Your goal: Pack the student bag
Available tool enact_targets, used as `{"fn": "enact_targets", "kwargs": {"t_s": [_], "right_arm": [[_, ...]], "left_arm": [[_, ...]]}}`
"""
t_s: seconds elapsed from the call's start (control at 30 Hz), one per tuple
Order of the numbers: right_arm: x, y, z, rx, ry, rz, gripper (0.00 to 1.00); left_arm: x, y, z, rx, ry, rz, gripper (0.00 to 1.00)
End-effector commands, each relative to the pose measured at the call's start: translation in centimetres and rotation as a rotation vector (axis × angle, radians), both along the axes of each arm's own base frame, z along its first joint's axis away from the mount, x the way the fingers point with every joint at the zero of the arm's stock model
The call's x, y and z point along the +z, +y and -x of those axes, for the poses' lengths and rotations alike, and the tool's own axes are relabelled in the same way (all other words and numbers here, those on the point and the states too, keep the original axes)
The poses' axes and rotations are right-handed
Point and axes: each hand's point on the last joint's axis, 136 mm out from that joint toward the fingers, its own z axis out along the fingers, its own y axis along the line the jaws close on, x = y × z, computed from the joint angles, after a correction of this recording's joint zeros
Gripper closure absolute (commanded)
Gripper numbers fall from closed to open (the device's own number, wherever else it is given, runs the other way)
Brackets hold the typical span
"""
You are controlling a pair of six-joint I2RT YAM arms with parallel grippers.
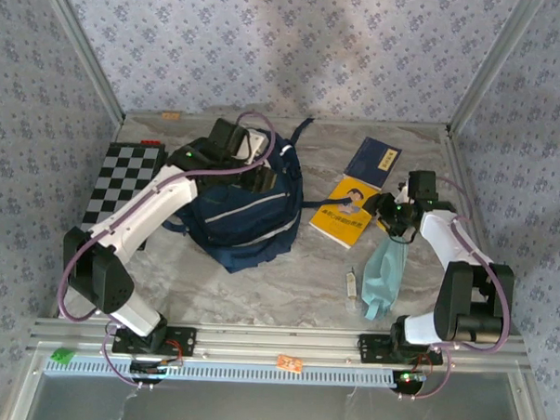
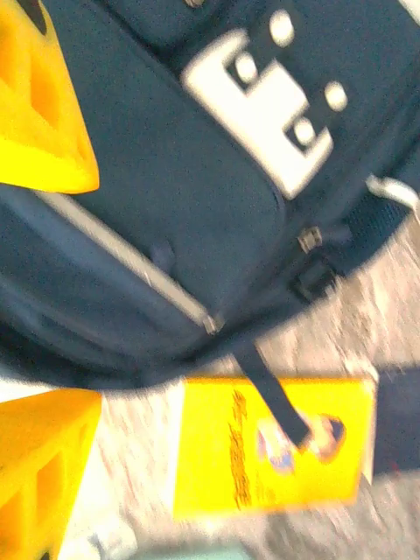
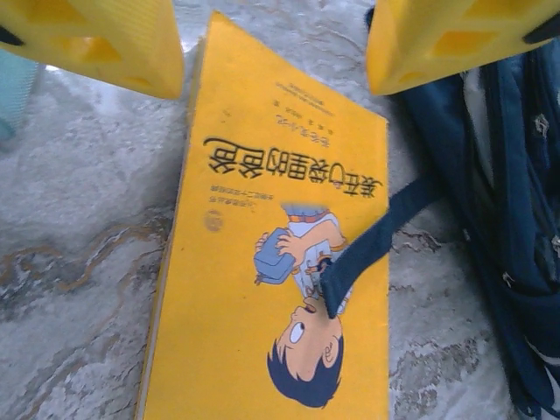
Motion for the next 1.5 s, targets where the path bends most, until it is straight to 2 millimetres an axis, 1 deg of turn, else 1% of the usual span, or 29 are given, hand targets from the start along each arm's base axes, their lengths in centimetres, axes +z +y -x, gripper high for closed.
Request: {"fn": "enact_targets", "kwargs": {"t_s": [0.0, 0.07, 0.13, 0.23, 0.27, 0.33, 0.43, 0.5, 0.57, 0.63, 0.7, 0.77, 0.9, 0.97, 1.07, 1.1, 1.27, 1.33, 1.4, 1.47], "right_arm": [[-0.3, -0.1, 0.1, -0.02, 0.053, 0.007, 0.47], [-1.2, 0.0, -0.2, -0.025, 0.069, -0.019, 0.49], [-2.2, 0.6, -0.5, -0.017, 0.078, -0.036, 0.5], [-3.8, 0.6, -0.5, 0.002, 0.13, -0.003, 0.47], [-4.3, 0.4, -0.6, -0.008, 0.138, -0.006, 0.45], [-5.1, 0.5, -0.9, -0.01, 0.141, -0.025, 0.45], [-6.0, 1.0, -1.2, 0.014, 0.16, -0.022, 0.45], [-6.6, 1.4, -1.5, 0.024, 0.166, -0.032, 0.45], [-7.1, 1.6, -1.5, 0.032, 0.176, -0.04, 0.44], [-7.5, 1.9, -1.6, 0.04, 0.182, -0.054, 0.44], [-7.8, 2.4, -1.8, 0.056, 0.181, -0.065, 0.44], [-7.5, 3.1, -2.2, 0.076, 0.168, -0.085, 0.45], [-5.9, 4.1, -2.8, 0.108, 0.112, -0.124, 0.45], [-4.7, 4.4, -3.0, 0.121, 0.078, -0.145, 0.45], [-3.6, 4.4, -3.0, 0.122, 0.066, -0.157, 0.47], [-3.4, 4.2, -3.0, 0.14, 0.051, -0.136, 0.47], [-0.9, 4.4, -2.9, 0.161, -0.027, -0.157, 0.53], [-0.2, 4.5, -2.9, 0.168, -0.055, -0.157, 0.57], [-0.2, 4.5, -2.9, 0.176, -0.055, -0.156, 0.61], [-0.8, 4.5, -2.9, 0.177, -0.036, -0.174, 0.67]], "left_arm": [[-0.6, -7.1, 0.2, 0.009, 0.125, 0.223, 0.42], [-3.1, -10.0, 0.4, 0.004, 0.168, 0.18, 0.46], [-5.7, -12.2, 0.1, 0.011, 0.204, 0.146, 0.5], [-9.6, -13.8, -1.4, 0.074, 0.246, 0.12, 0.54], [-11.0, -14.0, -1.8, 0.094, 0.265, 0.107, 0.55], [-13.2, -14.8, -2.3, 0.097, 0.303, 0.1, 0.58], [-15.5, -16.1, -2.7, 0.096, 0.336, 0.087, 0.63], [-16.8, -16.1, -3.1, 0.118, 0.333, 0.059, 0.66], [-18.1, -15.5, -3.4, 0.151, 0.334, 0.01, 0.69], [-19.0, -15.1, -3.4, 0.162, 0.338, -0.019, 0.71], [-19.9, -15.1, -3.1, 0.158, 0.36, -0.027, 0.74], [-20.7, -15.1, -3.0, 0.159, 0.375, -0.043, 0.78], [-22.0, -13.9, -2.9, 0.185, 0.375, -0.111, 0.8], [-22.6, -13.5, -2.8, 0.187, 0.384, -0.132, 0.81], [-23.1, -13.4, -2.5, 0.183, 0.394, -0.14, 0.84], [-23.0, -13.4, -2.6, 0.182, 0.392, -0.14, 0.84], [-23.1, -13.5, -2.4, 0.171, 0.397, -0.138, 0.85], [-23.1, -13.5, -2.4, 0.165, 0.396, -0.139, 0.85], [-23.2, -13.5, -2.2, 0.167, 0.399, -0.141, 0.86], [-23.1, -13.7, -2.1, 0.161, 0.4, -0.137, 0.86]]}}
